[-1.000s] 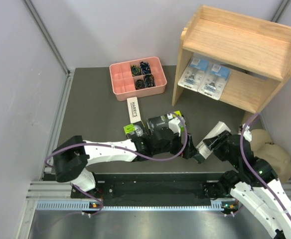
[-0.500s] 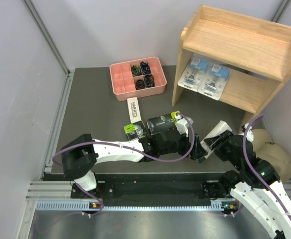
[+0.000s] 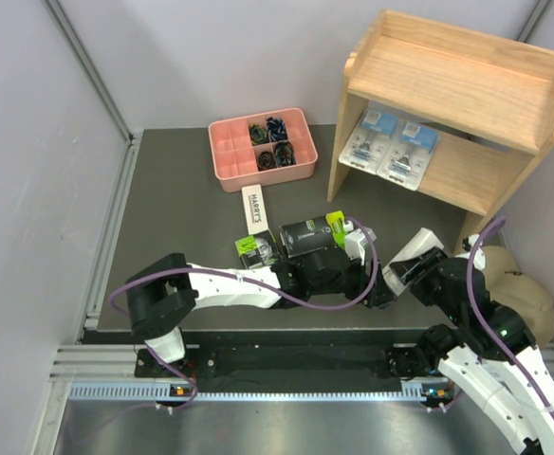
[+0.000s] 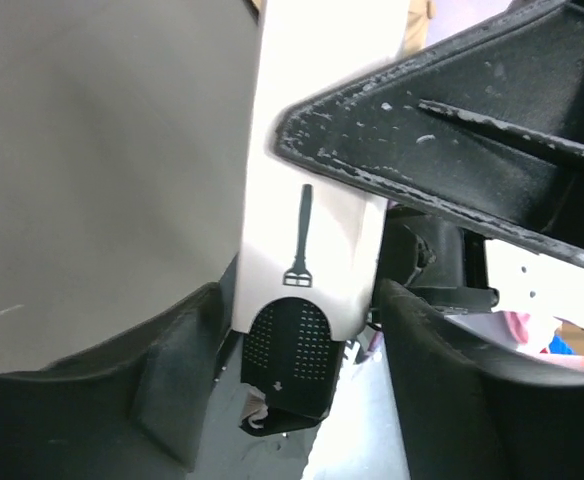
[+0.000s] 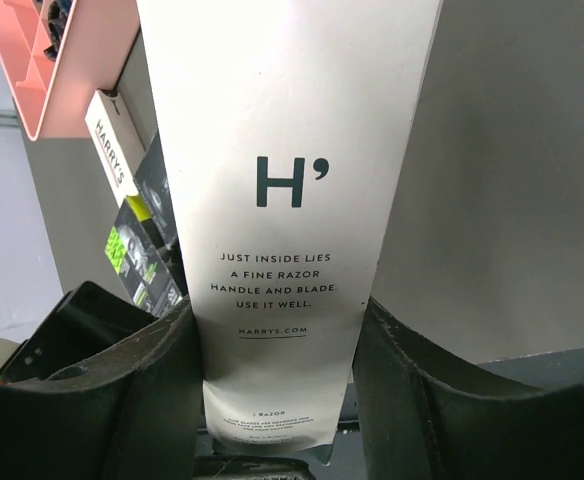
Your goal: Place and organize the shaving razors onto the shelf
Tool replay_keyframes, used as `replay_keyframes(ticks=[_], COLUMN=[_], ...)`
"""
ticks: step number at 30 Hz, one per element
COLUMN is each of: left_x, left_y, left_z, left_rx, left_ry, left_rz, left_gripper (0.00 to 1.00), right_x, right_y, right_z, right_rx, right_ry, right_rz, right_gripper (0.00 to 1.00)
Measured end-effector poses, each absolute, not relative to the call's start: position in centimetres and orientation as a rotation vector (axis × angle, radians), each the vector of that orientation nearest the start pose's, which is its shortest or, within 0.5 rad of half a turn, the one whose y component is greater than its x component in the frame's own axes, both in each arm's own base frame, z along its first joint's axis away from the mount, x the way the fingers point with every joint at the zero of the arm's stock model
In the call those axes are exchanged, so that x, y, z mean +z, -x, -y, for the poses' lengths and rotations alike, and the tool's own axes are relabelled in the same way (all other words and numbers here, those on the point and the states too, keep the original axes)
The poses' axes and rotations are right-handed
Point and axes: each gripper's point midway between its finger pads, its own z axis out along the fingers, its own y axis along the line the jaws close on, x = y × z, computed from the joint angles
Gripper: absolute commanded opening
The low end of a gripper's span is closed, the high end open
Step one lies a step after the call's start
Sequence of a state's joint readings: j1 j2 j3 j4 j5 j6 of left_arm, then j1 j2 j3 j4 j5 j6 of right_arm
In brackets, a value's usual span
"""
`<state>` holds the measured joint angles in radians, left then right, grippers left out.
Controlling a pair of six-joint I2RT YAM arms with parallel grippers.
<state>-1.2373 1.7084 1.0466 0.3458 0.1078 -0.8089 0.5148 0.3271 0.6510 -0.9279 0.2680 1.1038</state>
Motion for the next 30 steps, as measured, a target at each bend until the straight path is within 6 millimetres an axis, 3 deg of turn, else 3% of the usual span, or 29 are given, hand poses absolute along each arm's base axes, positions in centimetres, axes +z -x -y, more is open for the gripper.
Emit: replay_keyframes(ticks=[4, 9, 11, 12, 14, 18, 24, 30], left_x=[17.1, 17.2, 17.2, 17.2, 17.2, 17.3, 17.0, 16.0], left_y=[-11.9, -11.8, -11.8, -11.8, -11.8, -11.6, -11.6, -11.7], left_z=[50.0, 50.0, 50.0, 50.0, 50.1, 50.1, 50.0, 49.5], left_rx=[-1.428, -1.437, -1.44, -1.442, -1.443, -1.454, -1.45, -1.42], left_ry=[-0.551, -0.561, -0.561, -0.563, -0.564, -0.568, -0.566, -0.554], left_rz=[-2.104, -2.1, -2.1, -2.099, -2.099, -2.095, -2.1, -2.12], left_gripper=[0.31, 0.18, 0.11, 0.1, 0.05, 0.01, 0.0, 0.0], right_x=[17.5, 17.6, 17.6, 17.6, 17.7, 18.0, 18.8, 19.6], right_y=[-16.3, -16.3, -16.3, -16.2, -16.2, -16.1, -16.0, -15.6], right_z=[-8.0, -8.0, -8.0, -8.0, -8.0, -8.0, -8.3, -8.0], right_rx=[0.638, 0.644, 0.644, 0.644, 0.646, 0.662, 0.703, 0.733], right_ry=[-0.794, -0.791, -0.791, -0.79, -0.787, -0.775, -0.741, -0.719], right_rz=[-2.072, -2.068, -2.067, -2.068, -2.065, -2.054, -2.026, -1.983], right_gripper=[0.25, 0.27, 0.34, 0.45, 0.55, 0.76, 0.99, 0.99])
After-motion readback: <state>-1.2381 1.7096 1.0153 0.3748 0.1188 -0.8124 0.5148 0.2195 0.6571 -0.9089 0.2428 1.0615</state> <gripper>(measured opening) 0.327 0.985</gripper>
